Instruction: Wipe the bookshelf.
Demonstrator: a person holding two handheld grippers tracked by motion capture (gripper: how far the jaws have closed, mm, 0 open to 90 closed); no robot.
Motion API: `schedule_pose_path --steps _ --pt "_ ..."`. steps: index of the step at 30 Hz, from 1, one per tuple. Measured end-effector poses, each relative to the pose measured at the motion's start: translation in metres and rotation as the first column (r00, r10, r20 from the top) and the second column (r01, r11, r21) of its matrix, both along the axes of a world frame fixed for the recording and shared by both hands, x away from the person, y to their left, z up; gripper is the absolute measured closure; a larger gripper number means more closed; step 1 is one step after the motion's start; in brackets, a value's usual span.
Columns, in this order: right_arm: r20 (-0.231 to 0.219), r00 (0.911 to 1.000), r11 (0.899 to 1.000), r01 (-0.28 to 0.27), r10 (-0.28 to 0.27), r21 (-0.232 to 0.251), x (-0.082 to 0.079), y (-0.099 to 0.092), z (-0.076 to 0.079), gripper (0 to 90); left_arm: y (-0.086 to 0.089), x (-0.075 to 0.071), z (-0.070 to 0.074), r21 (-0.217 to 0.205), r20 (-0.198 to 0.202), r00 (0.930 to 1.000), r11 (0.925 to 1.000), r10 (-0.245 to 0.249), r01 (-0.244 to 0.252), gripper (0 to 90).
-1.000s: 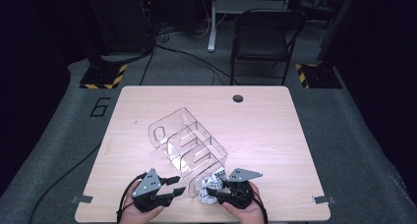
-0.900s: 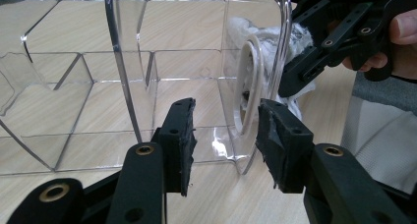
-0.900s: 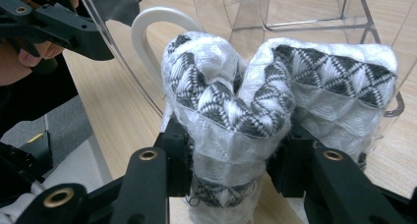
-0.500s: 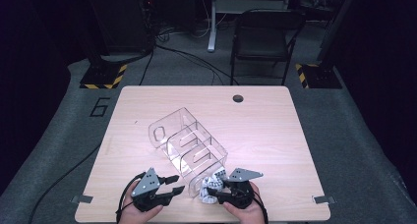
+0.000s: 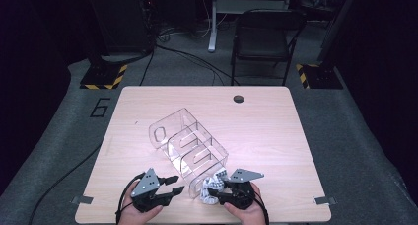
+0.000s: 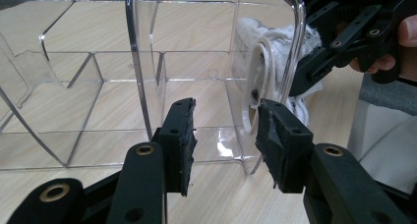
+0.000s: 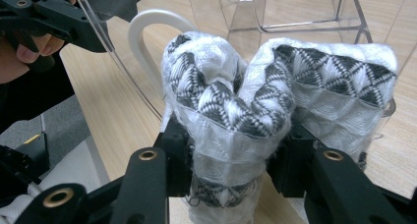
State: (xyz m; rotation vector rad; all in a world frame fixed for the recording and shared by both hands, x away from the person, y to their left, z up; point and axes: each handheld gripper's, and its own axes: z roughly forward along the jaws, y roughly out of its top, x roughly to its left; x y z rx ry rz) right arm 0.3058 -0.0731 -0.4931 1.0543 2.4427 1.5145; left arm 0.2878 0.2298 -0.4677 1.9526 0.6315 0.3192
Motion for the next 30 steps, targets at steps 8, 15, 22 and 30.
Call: schedule_pose_path --steps 8,15,22,30 --pt "0.000 1.0000 1.000 0.004 -0.004 0.000 -0.0001 -0.0004 0.0003 58.2 0.0024 0.0016 0.0002 0.006 0.007 1.0000 1.0000 0.006 -0.006 57.8" --pt "0.010 0.9999 1.000 0.004 -0.004 0.004 0.0006 -0.0016 0.0012 58.3 0.0062 0.0028 0.0007 0.001 0.008 0.9997 0.9998 0.021 -0.021 57.9" --pt "0.010 0.9999 1.000 0.008 -0.008 0.013 0.0002 -0.0020 0.0024 58.5 0.0083 0.0036 0.0008 0.000 0.008 0.9995 0.9995 0.031 -0.031 58.0" --pt "0.021 0.9997 1.000 0.012 -0.013 0.024 -0.0005 -0.0043 0.0070 58.7 0.0089 0.0045 -0.0004 0.007 0.010 0.9993 0.9994 0.035 -0.035 58.0"
